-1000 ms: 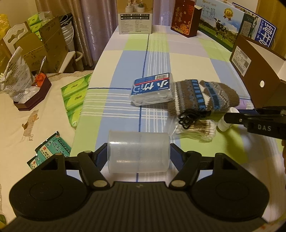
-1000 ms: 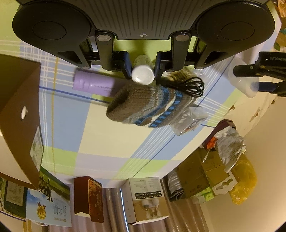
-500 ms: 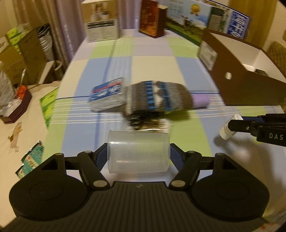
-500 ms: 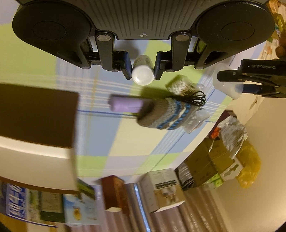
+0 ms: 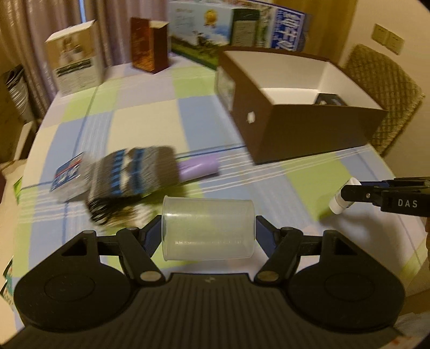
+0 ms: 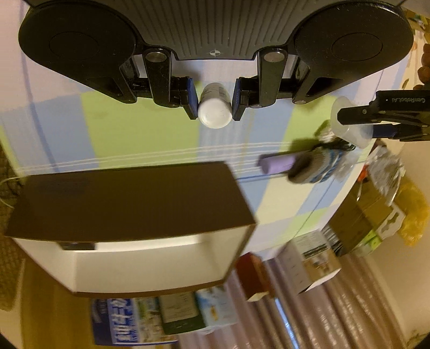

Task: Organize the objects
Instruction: 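Carry the cup and bottle into the cardboard box and release both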

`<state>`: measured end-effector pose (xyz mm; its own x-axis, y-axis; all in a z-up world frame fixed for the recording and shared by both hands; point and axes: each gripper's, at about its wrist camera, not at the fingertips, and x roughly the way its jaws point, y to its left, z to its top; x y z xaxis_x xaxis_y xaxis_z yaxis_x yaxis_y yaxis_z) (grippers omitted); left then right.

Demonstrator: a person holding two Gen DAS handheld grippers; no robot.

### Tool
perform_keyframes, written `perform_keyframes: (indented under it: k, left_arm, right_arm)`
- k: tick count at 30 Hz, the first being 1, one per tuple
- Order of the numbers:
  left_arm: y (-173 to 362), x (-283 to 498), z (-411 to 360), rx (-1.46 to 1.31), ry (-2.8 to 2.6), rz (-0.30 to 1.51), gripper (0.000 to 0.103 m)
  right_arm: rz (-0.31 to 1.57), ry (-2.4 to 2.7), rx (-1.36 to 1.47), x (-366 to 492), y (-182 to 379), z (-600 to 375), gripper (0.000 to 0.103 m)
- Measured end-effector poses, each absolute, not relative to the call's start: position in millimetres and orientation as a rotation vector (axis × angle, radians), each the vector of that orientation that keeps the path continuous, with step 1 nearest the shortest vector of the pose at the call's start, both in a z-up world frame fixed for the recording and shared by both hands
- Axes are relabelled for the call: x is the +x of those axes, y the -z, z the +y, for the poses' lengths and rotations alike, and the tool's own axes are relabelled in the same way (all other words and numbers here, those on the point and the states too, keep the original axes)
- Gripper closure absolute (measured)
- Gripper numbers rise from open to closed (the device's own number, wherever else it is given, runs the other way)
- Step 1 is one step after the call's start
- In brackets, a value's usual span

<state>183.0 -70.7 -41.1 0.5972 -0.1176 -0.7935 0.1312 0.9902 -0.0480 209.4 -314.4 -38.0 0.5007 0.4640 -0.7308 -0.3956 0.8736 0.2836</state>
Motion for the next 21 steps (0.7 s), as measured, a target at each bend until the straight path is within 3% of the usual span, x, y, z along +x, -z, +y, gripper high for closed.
perform_keyframes:
  k: [21]
  left_arm:
    - [-9.7,242.9,-164.0,0.051,0.260,0.760,0.035]
  right_arm:
    - [0.722,-0.510,0.129,269.9,-32.7,-391.6,0.079]
